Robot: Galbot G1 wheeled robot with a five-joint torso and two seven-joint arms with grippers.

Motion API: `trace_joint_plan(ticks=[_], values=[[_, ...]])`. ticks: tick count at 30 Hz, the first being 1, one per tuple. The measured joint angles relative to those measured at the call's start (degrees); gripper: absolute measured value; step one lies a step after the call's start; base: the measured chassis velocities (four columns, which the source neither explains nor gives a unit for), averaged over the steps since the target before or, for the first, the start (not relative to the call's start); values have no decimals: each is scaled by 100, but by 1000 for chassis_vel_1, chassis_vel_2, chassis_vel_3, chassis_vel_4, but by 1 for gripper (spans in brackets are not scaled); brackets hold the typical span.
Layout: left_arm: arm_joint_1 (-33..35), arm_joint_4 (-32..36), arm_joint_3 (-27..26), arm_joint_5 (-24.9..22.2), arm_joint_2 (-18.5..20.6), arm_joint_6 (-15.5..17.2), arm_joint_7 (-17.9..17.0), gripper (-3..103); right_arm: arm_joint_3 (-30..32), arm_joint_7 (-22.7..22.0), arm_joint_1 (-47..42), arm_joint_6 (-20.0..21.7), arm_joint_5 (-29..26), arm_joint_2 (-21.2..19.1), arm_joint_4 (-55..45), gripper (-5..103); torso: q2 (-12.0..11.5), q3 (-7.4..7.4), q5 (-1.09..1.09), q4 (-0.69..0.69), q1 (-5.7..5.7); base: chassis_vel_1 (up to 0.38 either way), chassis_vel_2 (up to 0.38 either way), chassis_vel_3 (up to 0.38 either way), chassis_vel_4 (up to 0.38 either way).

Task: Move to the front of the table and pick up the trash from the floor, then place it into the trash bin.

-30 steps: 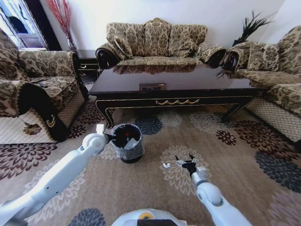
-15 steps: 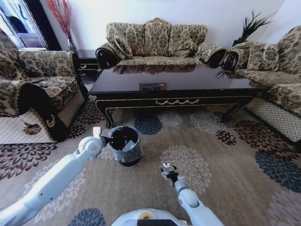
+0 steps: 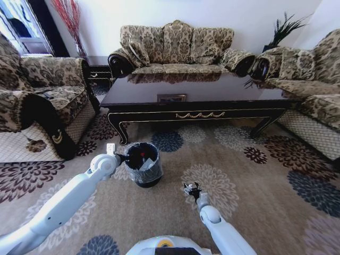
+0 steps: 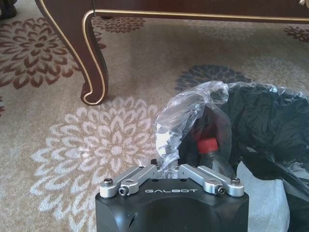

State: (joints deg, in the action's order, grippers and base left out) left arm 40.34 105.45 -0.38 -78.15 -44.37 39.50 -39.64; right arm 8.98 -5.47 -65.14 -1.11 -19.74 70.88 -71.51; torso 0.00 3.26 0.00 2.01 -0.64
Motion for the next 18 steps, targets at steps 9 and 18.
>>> trace_joint_plan(ticks=[9, 18], values=[[-17, -1, -1, -45, 15, 0, 3, 3, 79, 92, 107, -255, 183, 94, 551, 48, 0, 0, 0, 0, 0, 0, 0, 0, 0], [-52, 5, 32, -51, -25, 0, 2, 3, 121, 149, 48, -354, 211, 91, 564, 15, 0, 0, 0, 0, 0, 0, 0, 0, 0]])
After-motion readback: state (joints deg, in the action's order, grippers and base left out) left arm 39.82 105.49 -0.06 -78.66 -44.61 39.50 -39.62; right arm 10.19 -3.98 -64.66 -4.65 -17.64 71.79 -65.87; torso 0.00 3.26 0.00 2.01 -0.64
